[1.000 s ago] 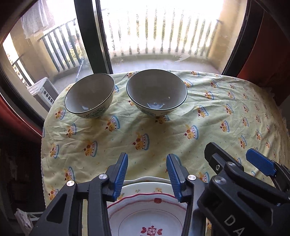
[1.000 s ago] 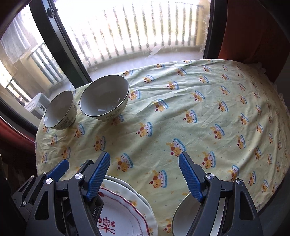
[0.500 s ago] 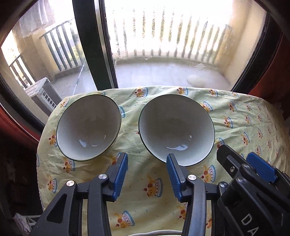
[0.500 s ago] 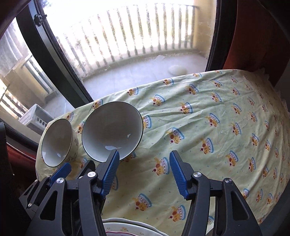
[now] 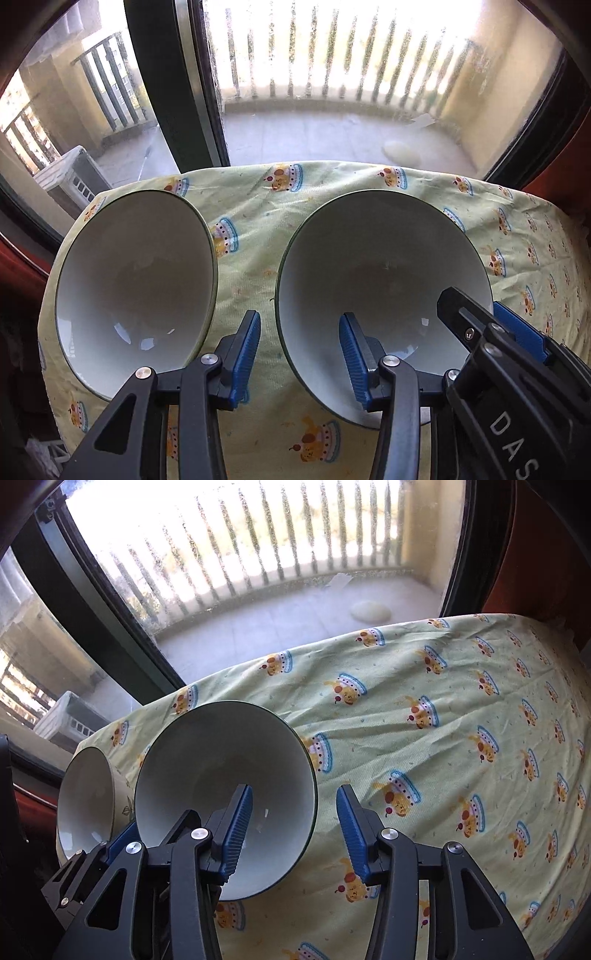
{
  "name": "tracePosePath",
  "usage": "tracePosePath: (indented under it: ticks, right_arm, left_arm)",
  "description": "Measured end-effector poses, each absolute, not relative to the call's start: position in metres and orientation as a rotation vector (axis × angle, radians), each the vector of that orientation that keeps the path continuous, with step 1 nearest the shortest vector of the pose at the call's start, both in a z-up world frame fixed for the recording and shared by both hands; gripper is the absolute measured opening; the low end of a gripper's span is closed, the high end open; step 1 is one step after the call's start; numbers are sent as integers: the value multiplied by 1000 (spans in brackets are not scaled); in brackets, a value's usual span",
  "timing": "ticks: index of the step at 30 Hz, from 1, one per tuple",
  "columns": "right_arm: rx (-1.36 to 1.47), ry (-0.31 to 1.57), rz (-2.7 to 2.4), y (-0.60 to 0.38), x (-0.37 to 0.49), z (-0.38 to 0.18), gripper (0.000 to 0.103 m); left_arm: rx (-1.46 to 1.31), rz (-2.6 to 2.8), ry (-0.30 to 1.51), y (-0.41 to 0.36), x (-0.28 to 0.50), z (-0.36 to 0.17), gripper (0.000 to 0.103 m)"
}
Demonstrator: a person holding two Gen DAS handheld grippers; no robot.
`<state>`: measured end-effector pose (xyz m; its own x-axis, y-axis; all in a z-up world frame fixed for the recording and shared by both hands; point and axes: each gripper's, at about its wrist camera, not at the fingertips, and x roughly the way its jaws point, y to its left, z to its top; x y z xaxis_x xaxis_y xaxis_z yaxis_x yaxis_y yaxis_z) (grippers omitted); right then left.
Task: Organize plates and bowls
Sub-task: 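Lift the bowl with both grippers and carry it toward the placed bowl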
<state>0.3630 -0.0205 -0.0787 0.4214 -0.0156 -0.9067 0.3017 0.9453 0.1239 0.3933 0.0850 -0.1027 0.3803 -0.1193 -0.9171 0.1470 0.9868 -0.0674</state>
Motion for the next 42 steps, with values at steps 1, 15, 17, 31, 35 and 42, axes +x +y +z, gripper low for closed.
tracePosePath:
  ticks: [1,15,17,31,35,42]
  right_arm:
    - [287,1121,-201,-21,365,-81,46]
    - [298,1120,-160,-28,379,-90,21]
    - [274,1123,-167,-28,380,-90,16]
    - [282,1160,-187,-36,334,-81,12]
    - [287,1156,-203,-38,322,-79,12]
    - [247,1146,-244,-35,326,-83,16]
  left_arm:
    - [38,-166,1153,83,393,-102,39]
    - [84,-175,1106,73,405,-102,34]
    - [93,-170,1111,72,405,-103,34]
    - [105,-226,1157,62,367,-105,34]
    - [134,-225,1143,60,359,-104,28]
    - [140,-234,1134,62,356,-99,14]
